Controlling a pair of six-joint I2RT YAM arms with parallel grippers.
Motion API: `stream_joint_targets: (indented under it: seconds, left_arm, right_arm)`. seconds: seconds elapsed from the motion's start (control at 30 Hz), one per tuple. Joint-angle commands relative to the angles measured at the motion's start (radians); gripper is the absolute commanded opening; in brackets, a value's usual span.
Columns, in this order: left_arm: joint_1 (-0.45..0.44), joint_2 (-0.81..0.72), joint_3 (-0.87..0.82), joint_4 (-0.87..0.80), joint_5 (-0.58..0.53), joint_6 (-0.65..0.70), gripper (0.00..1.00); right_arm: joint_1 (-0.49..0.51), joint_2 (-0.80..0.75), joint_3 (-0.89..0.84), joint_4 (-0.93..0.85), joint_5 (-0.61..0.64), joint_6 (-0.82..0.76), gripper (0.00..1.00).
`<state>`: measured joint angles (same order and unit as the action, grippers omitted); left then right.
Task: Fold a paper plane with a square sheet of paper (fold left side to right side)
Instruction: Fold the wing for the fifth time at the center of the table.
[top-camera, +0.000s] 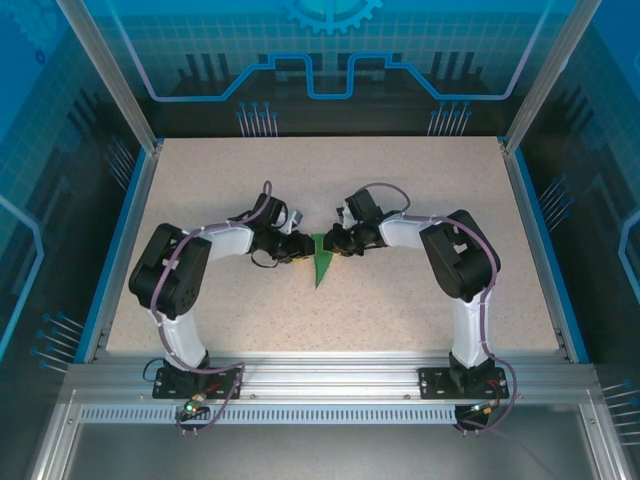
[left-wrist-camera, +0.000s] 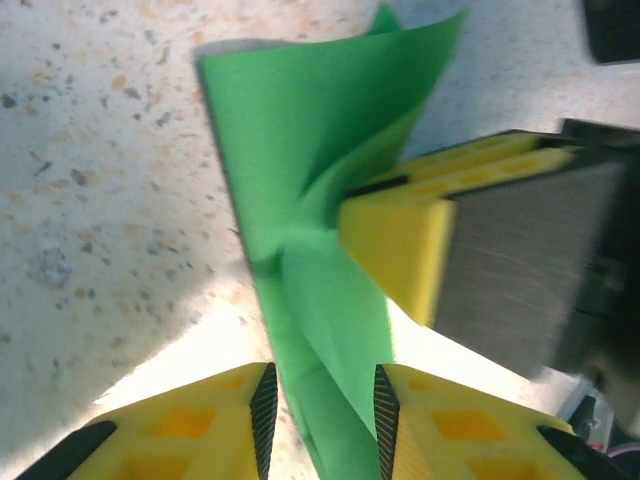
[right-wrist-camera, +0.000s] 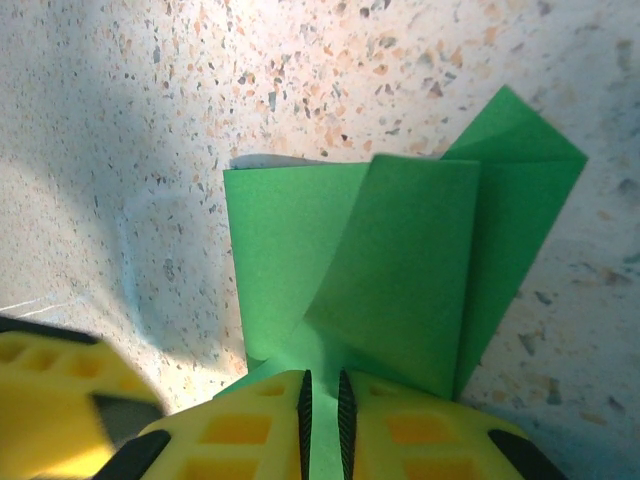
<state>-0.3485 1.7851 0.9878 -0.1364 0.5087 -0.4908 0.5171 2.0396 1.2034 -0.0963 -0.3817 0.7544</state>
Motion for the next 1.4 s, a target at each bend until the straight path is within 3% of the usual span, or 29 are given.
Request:
stream_joint_targets:
  seconds: [0.0, 0.33, 0.67, 1.37]
  left_arm:
    - [0.005, -0.098, -0.028, -0.063, 0.026, -0.009, 0.33]
    - [-0.080, -0.135, -0.079, 0.020, 0.169, -0.146, 0.17]
    - [-0.126, -0.039, -0.060, 0.052, 0.169, -0.162, 0.15]
    - [-0.135, 0.055, -0.108, 0.065, 0.128, -0.173, 0.13]
  right_arm:
    - [0.005, 0.037, -0.045, -0.108, 0.057, -0.009, 0.18]
    - [0.008, 0.046, -0.041, -0.102, 0.048, -0.013, 0.18]
    - [0.010, 0.049, -0.039, -0.105, 0.045, -0.015, 0.18]
    - [0.015, 0.056, -0.024, -0.117, 0.042, -0.021, 0.18]
